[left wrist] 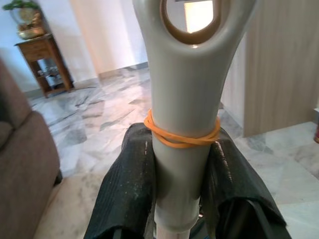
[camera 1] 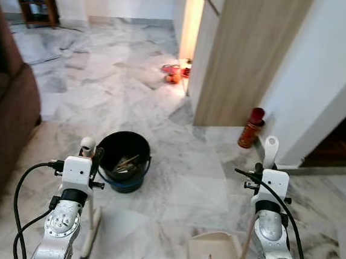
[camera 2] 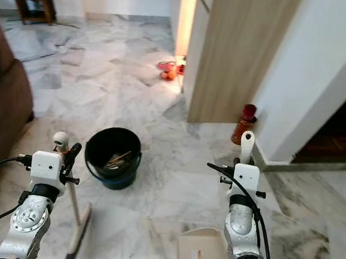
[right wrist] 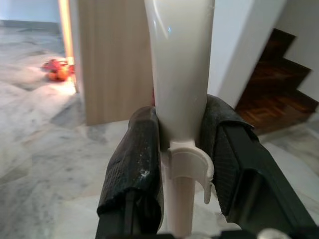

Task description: Sweep floor

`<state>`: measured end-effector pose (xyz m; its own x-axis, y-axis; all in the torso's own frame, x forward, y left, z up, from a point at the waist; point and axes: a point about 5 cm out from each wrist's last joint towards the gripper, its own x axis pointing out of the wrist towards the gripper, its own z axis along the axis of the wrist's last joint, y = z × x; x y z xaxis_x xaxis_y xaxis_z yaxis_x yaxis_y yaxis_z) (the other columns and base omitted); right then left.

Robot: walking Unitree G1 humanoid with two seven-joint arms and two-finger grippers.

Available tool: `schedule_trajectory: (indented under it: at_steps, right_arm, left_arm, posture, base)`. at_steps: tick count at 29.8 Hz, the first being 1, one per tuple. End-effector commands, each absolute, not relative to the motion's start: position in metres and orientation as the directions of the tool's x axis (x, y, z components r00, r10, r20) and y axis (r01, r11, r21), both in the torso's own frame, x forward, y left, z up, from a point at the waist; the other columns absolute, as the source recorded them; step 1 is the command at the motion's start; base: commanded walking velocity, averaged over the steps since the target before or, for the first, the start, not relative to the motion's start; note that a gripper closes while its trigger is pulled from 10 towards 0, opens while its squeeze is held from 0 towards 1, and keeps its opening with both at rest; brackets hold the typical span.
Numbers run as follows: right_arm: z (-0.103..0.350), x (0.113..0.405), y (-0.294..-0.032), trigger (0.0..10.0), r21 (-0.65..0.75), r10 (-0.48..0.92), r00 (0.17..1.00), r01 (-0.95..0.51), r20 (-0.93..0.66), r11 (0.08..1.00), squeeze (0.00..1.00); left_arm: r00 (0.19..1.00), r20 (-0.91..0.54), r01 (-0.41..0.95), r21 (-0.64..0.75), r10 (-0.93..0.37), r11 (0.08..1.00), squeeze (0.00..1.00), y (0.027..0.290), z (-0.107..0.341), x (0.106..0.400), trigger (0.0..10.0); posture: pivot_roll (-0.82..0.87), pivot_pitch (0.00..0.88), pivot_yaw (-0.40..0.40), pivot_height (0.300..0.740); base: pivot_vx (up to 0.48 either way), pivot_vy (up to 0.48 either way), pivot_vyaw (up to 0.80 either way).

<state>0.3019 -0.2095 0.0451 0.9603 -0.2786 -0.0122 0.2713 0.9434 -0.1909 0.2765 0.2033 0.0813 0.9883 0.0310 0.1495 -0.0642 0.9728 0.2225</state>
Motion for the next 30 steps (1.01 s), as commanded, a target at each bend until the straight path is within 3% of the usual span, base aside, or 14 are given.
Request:
schedule_trajectory:
  at_steps: [1, 16, 21, 30]
  right_arm:
    - [0.0531, 0.3072, -0.2132, 10.0, -0.181, -0.289, 0.957, 0.287, 0.014, 0.941, 0.00]
    - [0.0542, 0.3095, -0.2126, 10.0, -0.183, -0.281, 0.960, 0.277, 0.007, 0.943, 0.00]
    - [0.0548, 0.3103, -0.2118, 10.0, -0.186, -0.273, 0.962, 0.269, 0.007, 0.945, 0.00]
    - [0.0546, 0.3100, -0.2126, 10.0, -0.189, -0.273, 0.962, 0.269, 0.005, 0.944, 0.00]
  left_arm:
    - [0.982, 0.187, -0.064, 0.220, 0.022, 0.973, 0.00, 0.2003, 0.0909, 0.2825, 10.0]
    - [0.981, 0.191, -0.072, 0.228, 0.027, 0.971, 0.00, 0.1955, 0.0915, 0.2842, 10.0]
    - [0.979, 0.199, -0.076, 0.217, 0.032, 0.973, 0.00, 0.1950, 0.0929, 0.2854, 10.0]
    - [0.980, 0.198, -0.080, 0.220, 0.035, 0.972, 0.00, 0.1958, 0.0921, 0.2846, 10.0]
  posture:
    - [0.08, 0.000, -0.022, 0.740]
    - [0.08, 0.000, -0.034, 0.740]
    - [0.08, 0.000, -0.036, 0.740]
    - [0.08, 0.000, -0.035, 0.740]
  base:
    - [0.000, -0.277, -0.80]
    - [0.000, 0.000, -0.80]
    - [0.000, -0.424, -0.80]
    - [0.000, 0.000, -0.80]
